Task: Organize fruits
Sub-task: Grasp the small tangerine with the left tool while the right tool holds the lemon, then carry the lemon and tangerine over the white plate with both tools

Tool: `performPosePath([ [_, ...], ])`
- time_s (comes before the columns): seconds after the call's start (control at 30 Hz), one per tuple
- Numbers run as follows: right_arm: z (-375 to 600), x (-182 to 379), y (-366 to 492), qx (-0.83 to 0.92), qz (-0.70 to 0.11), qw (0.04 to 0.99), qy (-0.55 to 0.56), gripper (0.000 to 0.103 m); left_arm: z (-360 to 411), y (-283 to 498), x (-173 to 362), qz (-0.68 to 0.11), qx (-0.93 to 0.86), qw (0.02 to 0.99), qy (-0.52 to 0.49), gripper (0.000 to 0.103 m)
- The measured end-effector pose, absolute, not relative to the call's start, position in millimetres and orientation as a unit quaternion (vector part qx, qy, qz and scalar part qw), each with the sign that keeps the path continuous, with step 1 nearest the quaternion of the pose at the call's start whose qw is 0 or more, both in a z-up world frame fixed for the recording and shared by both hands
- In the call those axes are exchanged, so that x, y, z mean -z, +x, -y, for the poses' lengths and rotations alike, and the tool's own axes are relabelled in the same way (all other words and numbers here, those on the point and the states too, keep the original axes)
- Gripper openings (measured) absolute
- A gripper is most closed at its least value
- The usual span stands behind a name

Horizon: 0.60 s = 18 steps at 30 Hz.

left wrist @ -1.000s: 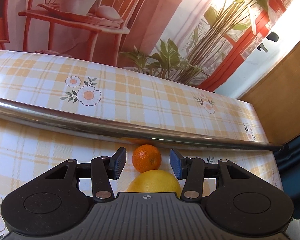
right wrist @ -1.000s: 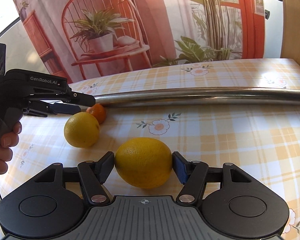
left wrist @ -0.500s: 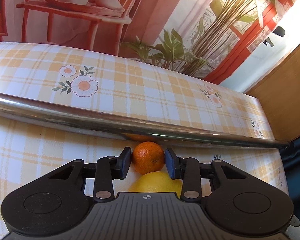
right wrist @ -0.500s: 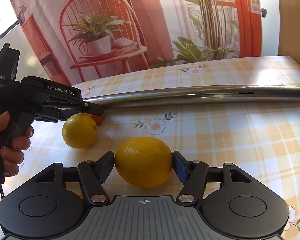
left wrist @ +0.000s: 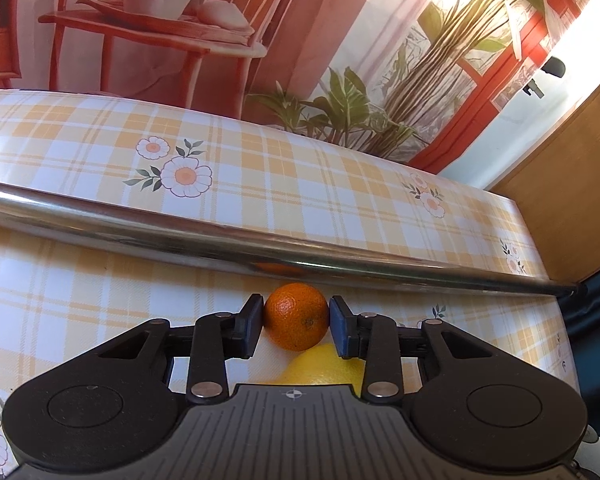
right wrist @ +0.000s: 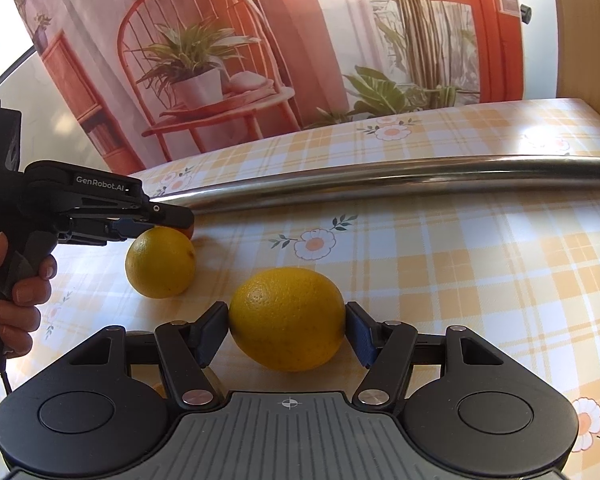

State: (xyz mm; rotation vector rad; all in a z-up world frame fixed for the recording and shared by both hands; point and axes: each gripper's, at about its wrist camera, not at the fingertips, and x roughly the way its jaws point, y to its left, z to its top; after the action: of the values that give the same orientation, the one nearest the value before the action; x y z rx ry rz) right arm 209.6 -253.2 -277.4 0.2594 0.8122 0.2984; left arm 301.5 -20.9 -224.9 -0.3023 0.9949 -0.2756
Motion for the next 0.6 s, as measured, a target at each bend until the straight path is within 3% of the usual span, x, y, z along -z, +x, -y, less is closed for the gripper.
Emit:
performPosePath([
  [0.6, 252, 275, 203, -0.132, -0.396, 0.900, 0.124, 0.059, 8, 220, 180, -0.397, 0.182, 0.897, -0.064, 0.037],
])
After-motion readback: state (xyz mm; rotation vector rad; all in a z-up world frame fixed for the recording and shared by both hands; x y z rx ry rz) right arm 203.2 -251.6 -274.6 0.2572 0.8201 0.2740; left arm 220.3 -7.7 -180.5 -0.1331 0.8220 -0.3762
